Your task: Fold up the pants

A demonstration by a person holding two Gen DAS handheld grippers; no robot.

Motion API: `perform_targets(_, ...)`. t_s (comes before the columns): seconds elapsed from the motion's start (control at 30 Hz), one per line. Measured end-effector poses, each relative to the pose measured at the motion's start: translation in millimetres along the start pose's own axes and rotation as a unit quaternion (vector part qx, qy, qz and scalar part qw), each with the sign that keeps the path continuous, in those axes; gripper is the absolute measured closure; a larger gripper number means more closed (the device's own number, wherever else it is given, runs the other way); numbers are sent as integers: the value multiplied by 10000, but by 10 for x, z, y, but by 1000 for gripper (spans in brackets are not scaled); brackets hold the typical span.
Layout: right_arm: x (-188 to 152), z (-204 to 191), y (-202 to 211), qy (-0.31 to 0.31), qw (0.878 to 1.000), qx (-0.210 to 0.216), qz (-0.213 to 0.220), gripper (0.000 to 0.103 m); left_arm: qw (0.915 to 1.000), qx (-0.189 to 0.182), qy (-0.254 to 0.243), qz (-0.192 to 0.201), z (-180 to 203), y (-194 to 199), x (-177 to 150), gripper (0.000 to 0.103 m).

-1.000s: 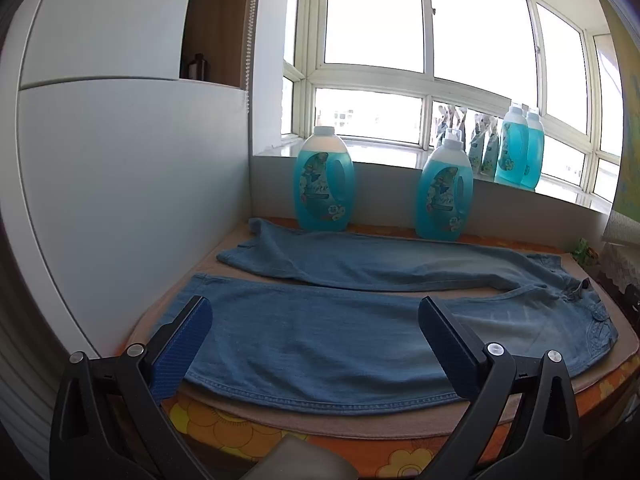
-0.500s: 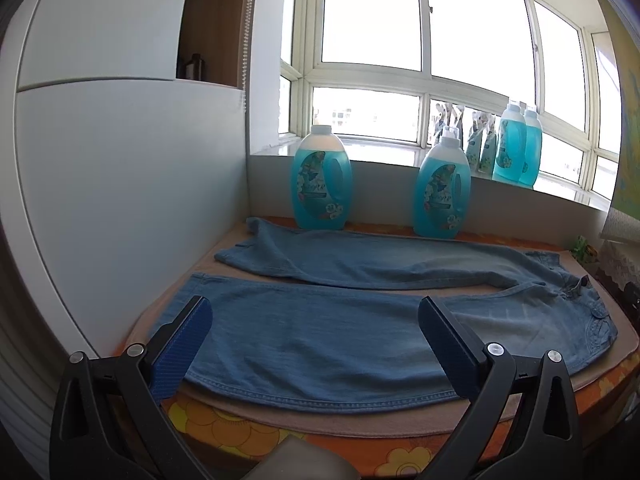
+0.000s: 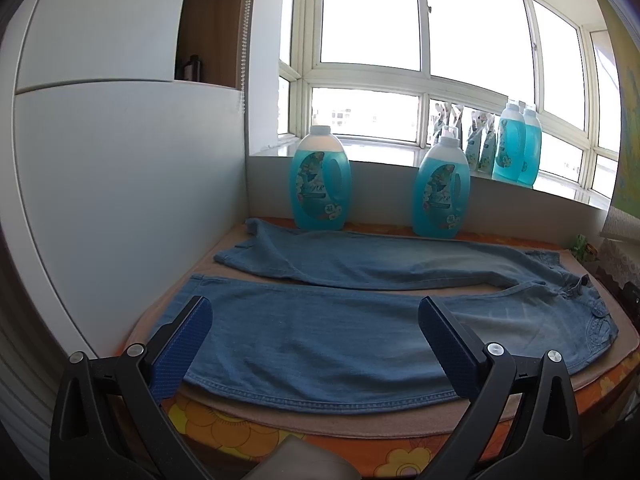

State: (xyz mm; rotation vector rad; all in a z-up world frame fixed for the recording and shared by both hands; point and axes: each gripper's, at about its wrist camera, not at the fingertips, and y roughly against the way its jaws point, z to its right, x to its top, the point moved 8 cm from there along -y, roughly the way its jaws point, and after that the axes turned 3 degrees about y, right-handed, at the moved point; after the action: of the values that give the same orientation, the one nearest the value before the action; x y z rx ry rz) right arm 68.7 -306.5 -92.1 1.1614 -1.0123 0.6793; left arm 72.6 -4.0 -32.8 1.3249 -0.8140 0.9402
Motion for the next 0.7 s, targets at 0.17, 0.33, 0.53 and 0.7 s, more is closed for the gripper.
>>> perform_targets(0.17,-20,-14,3,3,10000,2,-6,0,10000,13,-15,2,15,6,-4,1)
perform_targets(0.33,-26,-15,-1,-1,10000,5,-7,0,10000,24,-28,-8,29,0,-17,1)
perform_targets(0.53,-24,-12,-10,-1,10000,4,-12,0,10000,24,-36,1,35,-7,-18,1)
perform_targets(0.7,-26,-8,-13,-5,10000,8,-18,0,10000,21,-41,-4,37,-10,-25,1)
